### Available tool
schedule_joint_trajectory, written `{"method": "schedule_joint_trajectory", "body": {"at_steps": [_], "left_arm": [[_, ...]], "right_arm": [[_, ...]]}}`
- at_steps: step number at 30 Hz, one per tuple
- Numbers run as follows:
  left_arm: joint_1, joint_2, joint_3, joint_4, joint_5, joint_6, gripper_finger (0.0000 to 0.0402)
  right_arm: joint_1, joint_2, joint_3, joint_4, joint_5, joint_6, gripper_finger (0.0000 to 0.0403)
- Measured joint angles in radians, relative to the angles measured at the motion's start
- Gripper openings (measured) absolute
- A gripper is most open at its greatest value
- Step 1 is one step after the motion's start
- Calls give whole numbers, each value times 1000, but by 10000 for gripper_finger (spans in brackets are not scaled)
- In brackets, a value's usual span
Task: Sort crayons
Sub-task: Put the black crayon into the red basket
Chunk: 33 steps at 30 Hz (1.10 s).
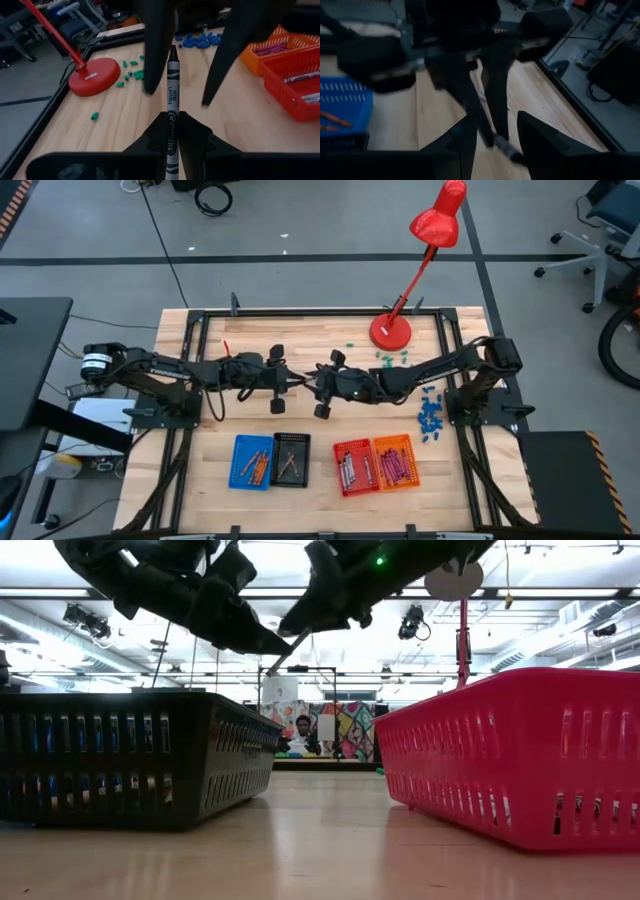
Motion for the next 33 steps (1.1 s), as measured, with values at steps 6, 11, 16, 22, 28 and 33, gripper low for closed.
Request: {"method": "schedule_joint_trajectory", "body": {"at_steps": [6, 11, 16, 22, 28, 33], "left_arm": [[-3, 0, 0, 0, 0, 0, 39], [-3, 0, 0, 68, 47, 13, 39], [-3, 0, 0, 135, 49, 25, 39], [-3, 0, 0, 262, 51, 32, 39], [-2, 0, 0, 399, 110, 47, 39], [-3, 0, 0, 480, 152, 53, 39]], "right_arm": [[11, -52, 0, -127, -29, 19, 145], [18, -79, 0, -140, 7, 25, 145], [67, -136, 0, -74, 88, -72, 145], [119, -177, 0, 14, 178, -186, 145], [159, -175, 0, 158, 242, -345, 145], [184, -175, 0, 288, 257, -467, 145]]}}
